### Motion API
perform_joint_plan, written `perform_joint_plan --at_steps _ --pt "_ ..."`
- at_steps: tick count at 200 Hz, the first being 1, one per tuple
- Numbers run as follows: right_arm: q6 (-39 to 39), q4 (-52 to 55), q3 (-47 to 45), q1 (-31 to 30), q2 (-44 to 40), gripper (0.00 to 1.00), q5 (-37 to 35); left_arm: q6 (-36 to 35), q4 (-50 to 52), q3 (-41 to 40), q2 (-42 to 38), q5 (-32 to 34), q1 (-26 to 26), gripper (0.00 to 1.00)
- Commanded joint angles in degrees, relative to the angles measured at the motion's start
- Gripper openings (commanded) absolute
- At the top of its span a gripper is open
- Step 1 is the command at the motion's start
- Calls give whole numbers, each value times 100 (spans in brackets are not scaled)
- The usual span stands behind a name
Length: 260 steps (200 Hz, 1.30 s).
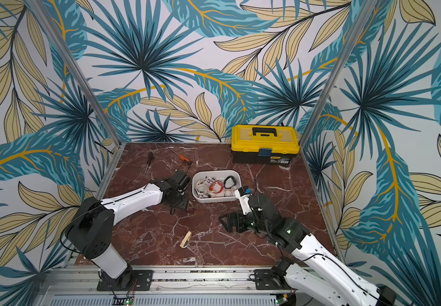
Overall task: Put the watch into the storage box
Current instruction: Pick up the watch at the center of the board.
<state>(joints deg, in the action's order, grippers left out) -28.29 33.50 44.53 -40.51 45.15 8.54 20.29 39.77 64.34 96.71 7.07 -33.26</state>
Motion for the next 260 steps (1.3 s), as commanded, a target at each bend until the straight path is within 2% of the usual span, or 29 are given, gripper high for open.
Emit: perform_joint_plan --at_steps 1,36,60,117,172,222,260 --pt "-62 104 -146 -23 -67 100 -115 -223 -42 263 114 -13 30 57" --pt "-87 52 -156 -19 -28 100 -106 -261 -157 334 349 -67 30 56" --pt "-88 52 -147 -18 -13 100 -124 -293 -226 360 473 -80 30 51" --pt "-124 -26 -190 -20 -5 100 -133 -504 -357 497 719 -98 30 33" --pt "-132 -26 -208 -21 -3 100 -96 -701 -250 532 780 -16 30 22" --pt "-108 -77 -228 -23 3 100 -127 -732 57 545 446 225 30 15" --pt "-115 -89 -243 -19 3 100 -149 -639 705 693 76 572 30 14"
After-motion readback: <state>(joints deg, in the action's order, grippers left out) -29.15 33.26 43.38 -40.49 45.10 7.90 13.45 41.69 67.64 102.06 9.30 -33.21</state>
